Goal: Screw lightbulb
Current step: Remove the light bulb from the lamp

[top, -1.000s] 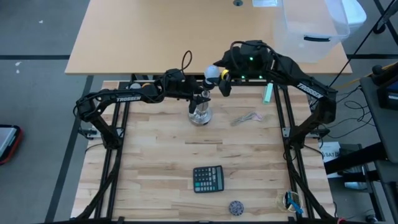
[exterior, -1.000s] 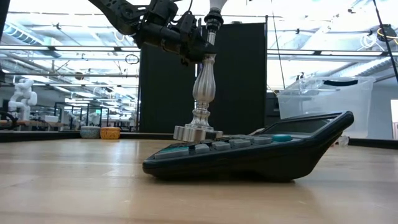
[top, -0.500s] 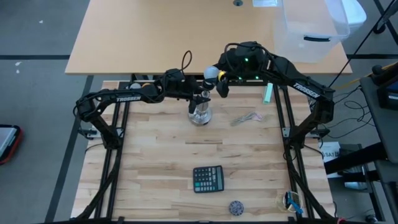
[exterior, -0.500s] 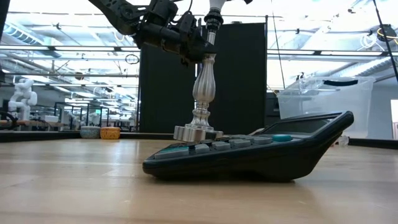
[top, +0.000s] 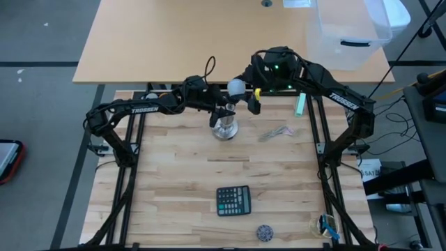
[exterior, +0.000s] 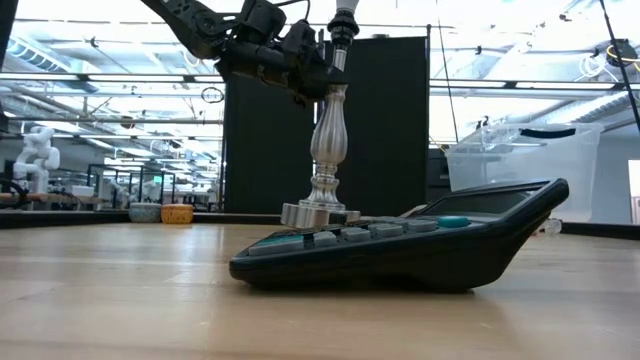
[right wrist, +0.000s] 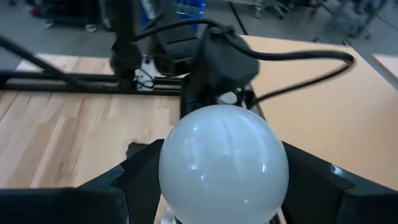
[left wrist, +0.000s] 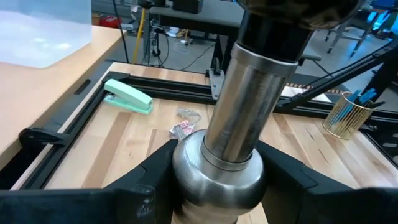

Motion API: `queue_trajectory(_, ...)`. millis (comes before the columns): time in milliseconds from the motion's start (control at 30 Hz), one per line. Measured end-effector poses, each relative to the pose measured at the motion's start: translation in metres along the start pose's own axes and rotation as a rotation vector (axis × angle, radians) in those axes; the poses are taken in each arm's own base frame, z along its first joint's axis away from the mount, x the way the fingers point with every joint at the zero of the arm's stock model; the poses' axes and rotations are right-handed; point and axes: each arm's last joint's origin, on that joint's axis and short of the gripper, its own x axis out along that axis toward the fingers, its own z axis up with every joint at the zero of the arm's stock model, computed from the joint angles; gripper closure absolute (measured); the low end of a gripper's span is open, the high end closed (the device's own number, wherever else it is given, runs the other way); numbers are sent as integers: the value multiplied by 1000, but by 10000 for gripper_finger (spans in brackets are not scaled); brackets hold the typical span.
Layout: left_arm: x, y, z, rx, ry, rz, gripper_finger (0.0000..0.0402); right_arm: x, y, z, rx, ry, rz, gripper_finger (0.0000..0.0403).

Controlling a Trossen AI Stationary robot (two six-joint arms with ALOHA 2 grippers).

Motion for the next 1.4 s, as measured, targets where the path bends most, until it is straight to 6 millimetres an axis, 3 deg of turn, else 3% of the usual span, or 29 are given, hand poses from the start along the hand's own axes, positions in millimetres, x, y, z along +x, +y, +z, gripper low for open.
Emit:
queue_trajectory(400, 0, -3, 0, 6, -5, -84, 228, 0, -7, -4, -212, -29, 130, 140)
queue_trajectory(967, -1, -4, 2, -40, -3, -11, 225, 8, -13, -5, -203, -43, 162, 143)
queue_trajectory(1200, 0, 0, -2, -107, 7, 70, 92, 9, -14, -5, -185, -45, 151, 143)
queue_trajectory(1400, -7, 5, 4, -115, -19, 101, 73, 9, -15, -5, -168, -44, 140, 143)
